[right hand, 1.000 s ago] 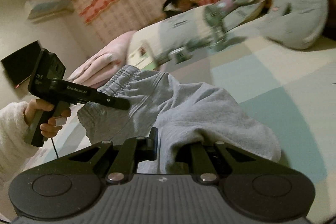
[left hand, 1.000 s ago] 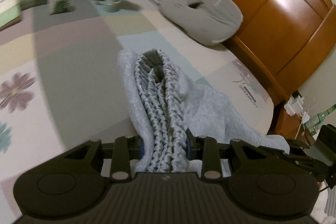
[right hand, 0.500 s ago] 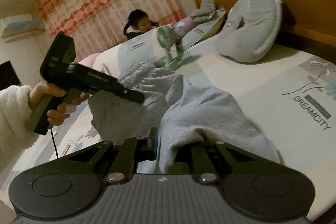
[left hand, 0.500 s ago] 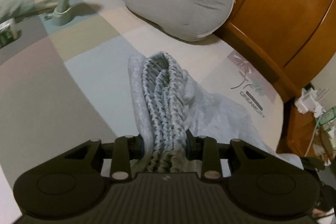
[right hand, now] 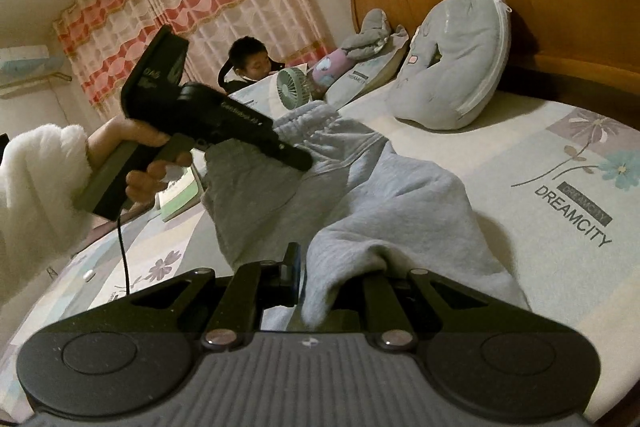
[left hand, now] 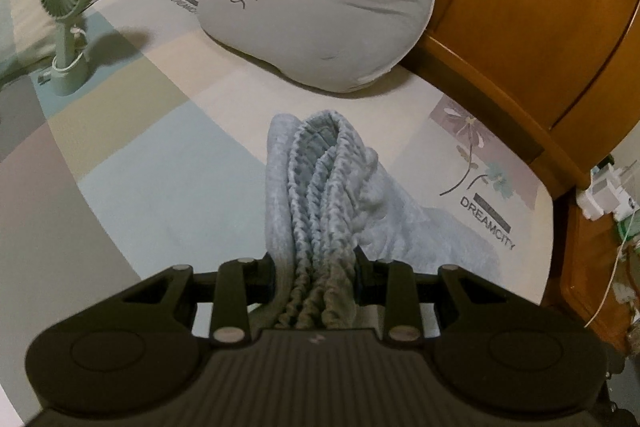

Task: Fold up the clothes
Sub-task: 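Lift the sweatpants with both grippers and carry them toward the cat cushion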

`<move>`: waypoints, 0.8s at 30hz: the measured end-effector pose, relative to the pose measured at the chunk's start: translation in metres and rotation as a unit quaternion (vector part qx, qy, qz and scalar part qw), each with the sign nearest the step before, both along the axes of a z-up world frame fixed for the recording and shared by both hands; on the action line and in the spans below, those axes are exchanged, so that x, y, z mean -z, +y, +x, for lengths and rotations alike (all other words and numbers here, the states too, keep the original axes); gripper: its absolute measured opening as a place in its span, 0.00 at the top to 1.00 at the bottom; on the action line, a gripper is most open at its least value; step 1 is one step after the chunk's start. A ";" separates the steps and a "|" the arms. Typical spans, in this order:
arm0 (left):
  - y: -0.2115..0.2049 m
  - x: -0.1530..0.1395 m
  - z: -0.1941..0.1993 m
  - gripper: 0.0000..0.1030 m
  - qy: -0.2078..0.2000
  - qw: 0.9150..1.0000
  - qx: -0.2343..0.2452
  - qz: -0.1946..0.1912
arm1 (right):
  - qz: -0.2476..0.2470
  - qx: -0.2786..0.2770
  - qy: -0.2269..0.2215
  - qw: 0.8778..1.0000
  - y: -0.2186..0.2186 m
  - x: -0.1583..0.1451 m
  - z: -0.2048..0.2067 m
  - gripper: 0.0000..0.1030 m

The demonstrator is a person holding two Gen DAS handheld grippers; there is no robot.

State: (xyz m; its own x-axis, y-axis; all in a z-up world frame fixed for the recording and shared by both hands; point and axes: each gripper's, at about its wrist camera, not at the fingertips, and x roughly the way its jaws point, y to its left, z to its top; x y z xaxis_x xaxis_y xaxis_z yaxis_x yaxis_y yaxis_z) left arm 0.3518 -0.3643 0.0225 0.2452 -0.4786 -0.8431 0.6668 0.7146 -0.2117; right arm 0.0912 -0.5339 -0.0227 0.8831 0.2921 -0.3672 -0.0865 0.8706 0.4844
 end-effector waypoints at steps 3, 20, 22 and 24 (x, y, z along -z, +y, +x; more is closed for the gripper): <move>-0.010 0.002 0.007 0.70 0.003 1.000 0.000 0.005 | -0.001 0.006 0.000 1.000 0.001 0.002 -0.005 0.87; -0.071 0.000 0.026 0.70 0.008 0.998 0.060 -0.024 | -0.064 0.089 -0.013 0.994 -0.040 -0.001 -0.009 0.88; -0.078 0.001 0.029 0.70 0.011 0.997 0.067 -0.026 | -0.068 0.106 -0.011 0.992 -0.051 -0.002 -0.008 0.88; -0.086 0.003 0.032 0.70 0.015 0.997 0.074 -0.029 | -0.065 0.114 -0.011 0.991 -0.057 -0.002 -0.009 0.88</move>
